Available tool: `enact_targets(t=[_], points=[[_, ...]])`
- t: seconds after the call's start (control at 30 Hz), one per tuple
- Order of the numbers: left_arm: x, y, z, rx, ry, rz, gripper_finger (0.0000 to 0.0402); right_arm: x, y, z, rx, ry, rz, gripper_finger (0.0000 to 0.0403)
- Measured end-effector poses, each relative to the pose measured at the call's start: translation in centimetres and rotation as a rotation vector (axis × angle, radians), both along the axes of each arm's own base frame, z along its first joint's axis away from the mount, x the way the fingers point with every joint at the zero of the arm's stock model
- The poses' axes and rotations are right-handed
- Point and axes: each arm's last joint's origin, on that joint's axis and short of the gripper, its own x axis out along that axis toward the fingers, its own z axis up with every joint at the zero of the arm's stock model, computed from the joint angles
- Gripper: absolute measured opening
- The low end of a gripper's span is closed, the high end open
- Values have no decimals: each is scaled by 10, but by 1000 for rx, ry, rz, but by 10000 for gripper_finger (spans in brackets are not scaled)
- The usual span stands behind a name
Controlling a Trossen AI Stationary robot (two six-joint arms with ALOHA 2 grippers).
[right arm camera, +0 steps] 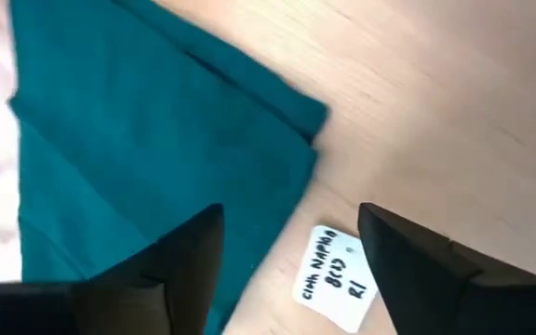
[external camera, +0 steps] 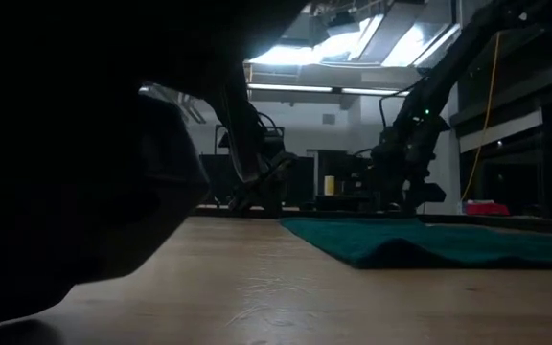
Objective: Fold microfiber towels
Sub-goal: Fold the black towel on the table
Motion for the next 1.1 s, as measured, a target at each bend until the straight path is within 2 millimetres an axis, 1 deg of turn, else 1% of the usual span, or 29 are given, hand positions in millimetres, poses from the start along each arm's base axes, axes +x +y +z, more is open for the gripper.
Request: enact_targets(t=[0.13,0.23,0.3,0.37,0.47,0.57,0.7,0.77,0.83,1.0,1.1], points=[[0,0,0,0,0,0,2,0,-1,-12,49,4,-1,226],[0,0,0,0,0,0,2,6,1,-23,112,-25,2,206],[0,0,0,0,0,0,2,11,0,-20,93,-13,16,197],[0,0,0,0,0,0,2,18,-2,-17,83,-67,14,192],[0,0,0,3,-3,-6,2,29,-10,-9,50,-131,-29,191],[0,0,0,0,-6,-8,2,35,-17,-4,40,-150,-53,193],[0,0,-1,3,-10,-15,2,40,-21,-7,76,-154,-58,194],[0,0,-1,3,-10,-16,2,38,-19,-7,99,-137,-46,193],[0,0,-1,4,-11,-16,2,35,-20,-6,77,-102,-29,193],[0,0,-1,4,-11,-16,2,17,-33,2,25,7,-43,204],[0,0,-1,4,-11,-16,2,9,-37,3,25,17,-58,215]])
